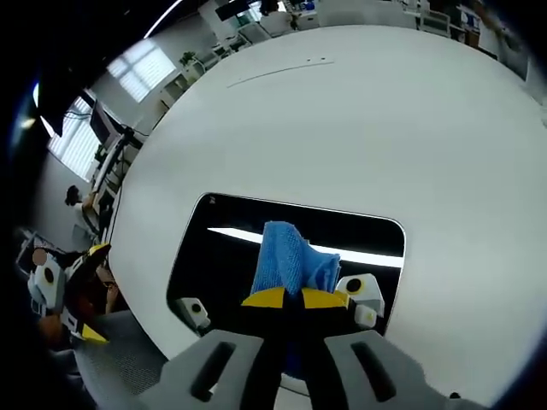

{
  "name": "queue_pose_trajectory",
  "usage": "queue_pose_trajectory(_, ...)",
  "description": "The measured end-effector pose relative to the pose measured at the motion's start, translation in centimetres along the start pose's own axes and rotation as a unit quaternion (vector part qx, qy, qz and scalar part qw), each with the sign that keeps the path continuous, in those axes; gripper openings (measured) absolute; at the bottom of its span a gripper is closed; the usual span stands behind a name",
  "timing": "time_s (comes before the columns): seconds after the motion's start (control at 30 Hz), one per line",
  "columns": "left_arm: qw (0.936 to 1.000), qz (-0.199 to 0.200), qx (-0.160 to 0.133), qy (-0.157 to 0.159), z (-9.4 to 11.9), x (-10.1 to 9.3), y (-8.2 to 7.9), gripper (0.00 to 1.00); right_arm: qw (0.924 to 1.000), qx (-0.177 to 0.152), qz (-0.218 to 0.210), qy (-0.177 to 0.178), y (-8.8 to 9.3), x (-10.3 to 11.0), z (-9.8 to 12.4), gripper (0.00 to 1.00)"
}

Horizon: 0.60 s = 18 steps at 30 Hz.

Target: Wipe the mirror surface with the cleaning cloth until all visible marks leave the cleaned area.

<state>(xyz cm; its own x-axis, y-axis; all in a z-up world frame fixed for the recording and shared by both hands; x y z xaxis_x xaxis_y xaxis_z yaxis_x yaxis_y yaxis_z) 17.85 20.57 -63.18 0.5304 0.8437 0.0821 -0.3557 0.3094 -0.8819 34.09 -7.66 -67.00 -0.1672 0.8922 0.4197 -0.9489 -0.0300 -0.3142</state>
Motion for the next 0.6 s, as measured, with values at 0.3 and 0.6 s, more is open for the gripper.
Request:
queue_pose_trajectory(0.3, 1.0, 0.004, 0.001, 0.001, 0.0, 0.0, 0.0, 0.99, 0.9999, -0.005, -0.009, 0.008, 0.0, -1.7, 0.9, 0.0)
queue_pose_trajectory(0.6, 0.9999, 0.011, -0.001, -0.005, 0.1, 0.1, 0.1, 0.99, 0.9997, -0.005, -0.02, 0.013, 0.0, -3.0, 1.5, 0.0)
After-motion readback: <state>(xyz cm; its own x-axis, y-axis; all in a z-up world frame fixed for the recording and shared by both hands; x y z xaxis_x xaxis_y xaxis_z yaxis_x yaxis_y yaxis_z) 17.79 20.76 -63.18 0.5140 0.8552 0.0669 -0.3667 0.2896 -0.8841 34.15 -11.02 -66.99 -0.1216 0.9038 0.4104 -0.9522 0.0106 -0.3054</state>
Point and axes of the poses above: the point that each gripper's makers call its tool centre point, and the gripper's own axes: z roughly backward along the fingers, x roughly to its left, y roughly out of its underside, the point moved 8 cm from there along z, roughly backward along the fingers, and after that the axes turned 15 degrees about -z, right-handed, at the moved point
